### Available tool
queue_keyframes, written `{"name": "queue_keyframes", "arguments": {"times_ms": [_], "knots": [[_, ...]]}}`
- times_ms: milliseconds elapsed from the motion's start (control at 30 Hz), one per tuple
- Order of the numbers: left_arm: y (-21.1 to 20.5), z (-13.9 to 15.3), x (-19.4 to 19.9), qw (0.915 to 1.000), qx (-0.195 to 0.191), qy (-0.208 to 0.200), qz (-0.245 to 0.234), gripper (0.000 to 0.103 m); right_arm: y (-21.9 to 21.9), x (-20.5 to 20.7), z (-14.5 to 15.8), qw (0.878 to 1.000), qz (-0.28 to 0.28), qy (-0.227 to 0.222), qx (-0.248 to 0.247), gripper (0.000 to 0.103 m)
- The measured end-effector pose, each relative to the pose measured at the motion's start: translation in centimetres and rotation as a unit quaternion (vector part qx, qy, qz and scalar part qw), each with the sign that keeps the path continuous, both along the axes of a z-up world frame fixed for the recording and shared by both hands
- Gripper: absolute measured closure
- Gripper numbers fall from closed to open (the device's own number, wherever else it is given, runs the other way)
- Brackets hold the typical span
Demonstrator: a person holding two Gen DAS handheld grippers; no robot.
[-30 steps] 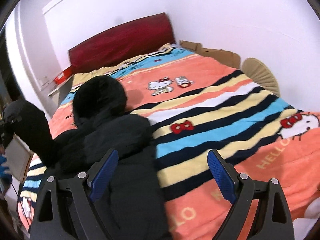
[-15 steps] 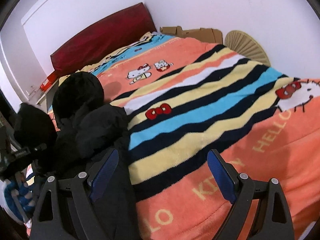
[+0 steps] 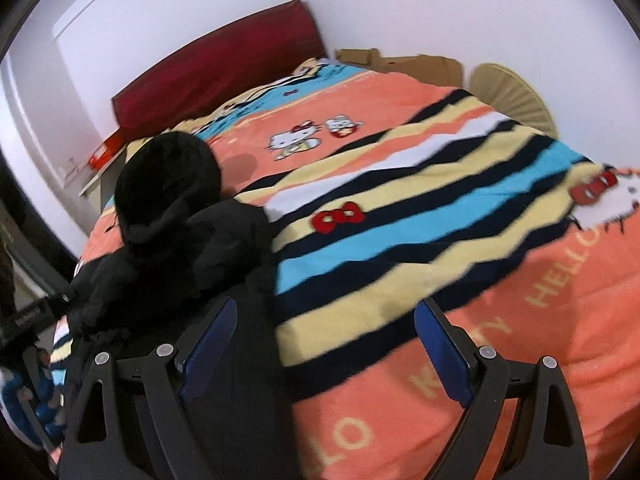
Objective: Fold large clothes
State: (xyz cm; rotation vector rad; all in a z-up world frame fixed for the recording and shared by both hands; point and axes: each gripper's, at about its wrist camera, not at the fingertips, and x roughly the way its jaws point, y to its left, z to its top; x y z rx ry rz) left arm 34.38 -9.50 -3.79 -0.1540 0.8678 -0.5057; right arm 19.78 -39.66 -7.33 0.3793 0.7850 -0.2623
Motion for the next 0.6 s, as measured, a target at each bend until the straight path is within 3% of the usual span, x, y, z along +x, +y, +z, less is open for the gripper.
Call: {"name": "queue_keyframes", "arguments": {"times_ms": [167,333,467,600], "knots": [[6.4,1.4,1.9,0.9982,0.028,-0.015,0.05,0.063,5.4,4.9,1.2,0.997,0.075,-0.001,-0.022,0.013],[11.5,1.0,5.6,0.9932,0.046,-0.014,0.106,0.063,12.0,10.9,1.8,0.986,0.156,-0.002,-0.056,0.013],[12.9,-1.0,8.3,0.9913,0.053,-0.005,0.12,0.063,16.6,15.5,0.6,0.976,0.2,0.005,-0.082,0.013],[13.1,-4.9,9.9,0.9906,0.061,0.017,0.122,0.063,18.5,18.2,-2.1,0.971,0.212,0.027,-0.111,0.013]]}}
